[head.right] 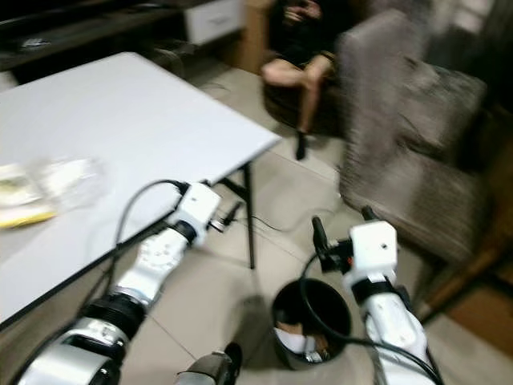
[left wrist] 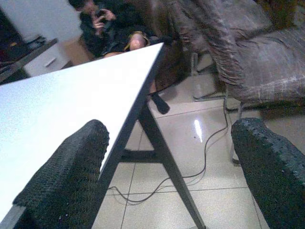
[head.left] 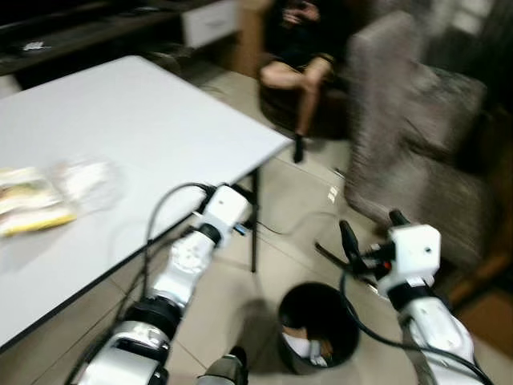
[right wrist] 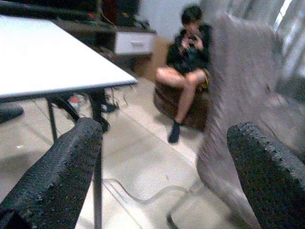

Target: Picking trash to rubbish bin

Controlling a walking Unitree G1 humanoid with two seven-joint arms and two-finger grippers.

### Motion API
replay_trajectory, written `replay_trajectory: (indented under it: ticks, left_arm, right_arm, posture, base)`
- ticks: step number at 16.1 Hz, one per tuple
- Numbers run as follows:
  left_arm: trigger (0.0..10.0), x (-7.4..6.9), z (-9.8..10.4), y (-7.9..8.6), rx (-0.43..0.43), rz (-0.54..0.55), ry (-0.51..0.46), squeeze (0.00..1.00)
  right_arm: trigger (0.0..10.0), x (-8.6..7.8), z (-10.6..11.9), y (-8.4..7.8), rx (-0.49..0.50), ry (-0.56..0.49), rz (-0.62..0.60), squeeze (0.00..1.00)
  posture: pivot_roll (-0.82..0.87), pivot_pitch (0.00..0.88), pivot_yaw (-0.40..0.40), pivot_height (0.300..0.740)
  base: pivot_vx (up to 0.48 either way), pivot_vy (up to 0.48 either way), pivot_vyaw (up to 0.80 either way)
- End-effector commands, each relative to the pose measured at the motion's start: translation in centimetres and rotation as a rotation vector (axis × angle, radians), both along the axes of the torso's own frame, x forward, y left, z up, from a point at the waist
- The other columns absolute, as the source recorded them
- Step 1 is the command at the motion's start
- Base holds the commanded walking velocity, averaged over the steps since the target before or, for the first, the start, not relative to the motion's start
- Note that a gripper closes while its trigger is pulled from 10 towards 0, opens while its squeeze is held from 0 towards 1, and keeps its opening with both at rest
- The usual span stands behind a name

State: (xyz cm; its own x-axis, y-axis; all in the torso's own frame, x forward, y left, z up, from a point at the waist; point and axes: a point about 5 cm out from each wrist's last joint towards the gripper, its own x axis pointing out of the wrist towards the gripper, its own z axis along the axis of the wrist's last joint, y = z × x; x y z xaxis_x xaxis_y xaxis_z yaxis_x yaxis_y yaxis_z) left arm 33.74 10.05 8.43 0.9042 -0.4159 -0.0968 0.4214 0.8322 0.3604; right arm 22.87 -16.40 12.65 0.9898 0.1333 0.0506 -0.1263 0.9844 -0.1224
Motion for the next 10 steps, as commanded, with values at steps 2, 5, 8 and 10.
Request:
replay_trajectory:
  ticks: [2,5,8,10]
  left_arm:
    - [10.0,0.1,0.2,-1.2,-0.042,0.006,0.019,0.0]
    - [10.0,0.0,-0.1,-1.8,-0.094,0.017,0.054,0.0]
    - [10.0,0.2,0.1,-1.8,-0.158,0.029,0.072,0.0]
    - [10.0,0.4,0.4,-1.8,-0.169,0.023,0.07,0.0]
  right_arm:
    - [10.0,0.4,0.0,-0.3,0.037,-0.002,-0.107,0.0]
    - [10.0,0.4,-0.3,-0.9,0.082,0.013,-0.215,0.0]
    - [10.0,0.7,-0.1,-1.6,0.17,0.011,-0.319,0.0]
    - [10.0,1.0,0.2,-1.6,0.232,0.006,-0.339,0.0]
  posture:
    - [0.08,0.005,-0.013,0.74]
    - [0.09,0.015,-0.021,0.74]
    - [0.09,0.03,-0.019,0.74]
    - [0.09,0.03,-0.019,0.74]
  base:
    - [0.0,0.0,0.78]
    - [0.0,0.0,0.75]
    - [0.0,0.0,0.0]
    - [0.0,0.0,0.0]
